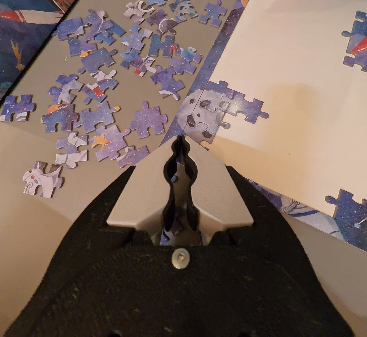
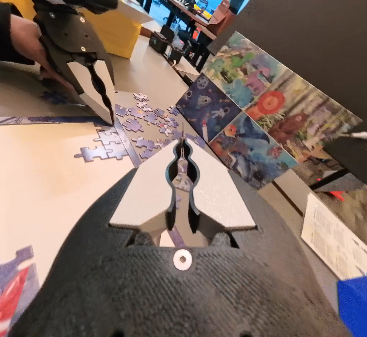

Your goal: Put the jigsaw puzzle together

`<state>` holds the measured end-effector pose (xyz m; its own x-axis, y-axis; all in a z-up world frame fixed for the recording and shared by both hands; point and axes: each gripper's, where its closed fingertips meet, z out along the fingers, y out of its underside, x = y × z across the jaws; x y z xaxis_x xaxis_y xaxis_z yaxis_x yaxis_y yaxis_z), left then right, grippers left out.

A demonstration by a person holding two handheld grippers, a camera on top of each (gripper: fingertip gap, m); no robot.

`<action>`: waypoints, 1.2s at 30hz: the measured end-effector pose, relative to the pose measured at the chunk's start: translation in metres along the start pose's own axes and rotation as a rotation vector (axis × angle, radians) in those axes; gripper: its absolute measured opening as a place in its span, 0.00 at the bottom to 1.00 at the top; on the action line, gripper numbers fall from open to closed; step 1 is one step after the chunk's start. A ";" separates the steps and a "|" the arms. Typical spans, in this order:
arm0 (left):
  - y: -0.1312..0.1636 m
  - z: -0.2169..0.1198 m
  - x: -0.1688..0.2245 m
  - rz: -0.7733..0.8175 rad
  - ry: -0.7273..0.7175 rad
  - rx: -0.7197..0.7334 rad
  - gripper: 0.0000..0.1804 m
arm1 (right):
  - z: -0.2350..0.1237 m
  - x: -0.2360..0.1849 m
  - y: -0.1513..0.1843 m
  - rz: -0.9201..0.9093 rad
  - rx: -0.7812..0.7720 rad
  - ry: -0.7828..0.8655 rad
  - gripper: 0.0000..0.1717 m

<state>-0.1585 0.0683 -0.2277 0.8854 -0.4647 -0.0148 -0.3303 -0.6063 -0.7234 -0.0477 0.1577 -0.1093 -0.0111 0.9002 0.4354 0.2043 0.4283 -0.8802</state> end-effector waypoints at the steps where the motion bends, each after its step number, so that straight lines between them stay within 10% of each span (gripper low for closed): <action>1: 0.000 0.000 0.000 -0.002 0.002 0.000 0.00 | -0.009 0.004 0.005 0.014 0.003 0.009 0.00; 36: -0.008 -0.004 -0.012 -0.072 -0.024 0.061 0.03 | -0.046 -0.028 0.014 0.046 0.019 -0.062 0.00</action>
<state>-0.1681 0.0761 -0.2189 0.9138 -0.4055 0.0227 -0.2457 -0.5965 -0.7641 0.0008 0.1349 -0.1248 -0.0633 0.9218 0.3825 0.1876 0.3874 -0.9026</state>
